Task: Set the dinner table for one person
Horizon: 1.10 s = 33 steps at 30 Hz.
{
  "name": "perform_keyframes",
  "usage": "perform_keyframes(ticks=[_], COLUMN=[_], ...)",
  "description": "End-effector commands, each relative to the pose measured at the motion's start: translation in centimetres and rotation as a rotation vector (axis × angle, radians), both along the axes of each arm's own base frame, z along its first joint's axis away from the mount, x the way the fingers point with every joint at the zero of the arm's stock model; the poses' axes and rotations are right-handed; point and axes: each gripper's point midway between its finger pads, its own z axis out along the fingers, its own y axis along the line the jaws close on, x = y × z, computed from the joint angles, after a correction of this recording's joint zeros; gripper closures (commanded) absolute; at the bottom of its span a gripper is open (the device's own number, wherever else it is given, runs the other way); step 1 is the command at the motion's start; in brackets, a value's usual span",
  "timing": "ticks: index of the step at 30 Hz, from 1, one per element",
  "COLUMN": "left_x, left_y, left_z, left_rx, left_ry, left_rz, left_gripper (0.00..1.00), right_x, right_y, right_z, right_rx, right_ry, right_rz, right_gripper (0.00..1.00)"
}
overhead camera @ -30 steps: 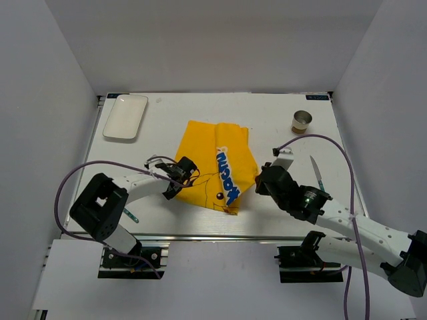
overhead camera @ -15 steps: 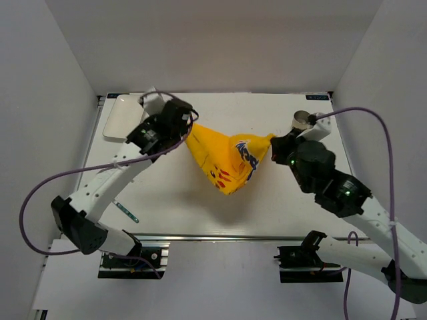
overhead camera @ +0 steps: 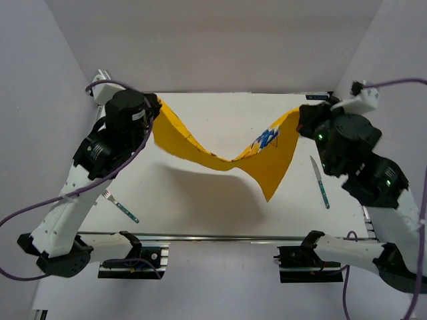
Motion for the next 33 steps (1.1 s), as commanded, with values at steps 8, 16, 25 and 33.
perform_keyframes(ticks=[8, 16, 25, 33], left_x=[9.0, 13.5, 13.4, 6.7], left_y=[-1.6, -2.2, -1.7, -0.2], left_z=[4.7, 12.6, -4.6, -22.3], left_rx=[0.066, 0.074, 0.127, 0.02], left_ry=[-0.093, -0.359, -0.167, 0.11], left_rz=[0.063, -0.051, -0.093, -0.092], left_gripper=[1.0, 1.0, 1.0, 1.0], right_x=[11.8, 18.2, 21.4, 12.5], right_y=[4.7, 4.1, 2.3, 0.7], right_z=[6.2, 8.2, -6.6, -23.6], right_rx=[-0.081, -0.128, -0.15, 0.021], right_ry=[-0.023, -0.142, 0.123, 0.364], right_rz=[0.004, 0.111, 0.21, 0.206], right_gripper=[1.0, 1.0, 1.0, 0.67])
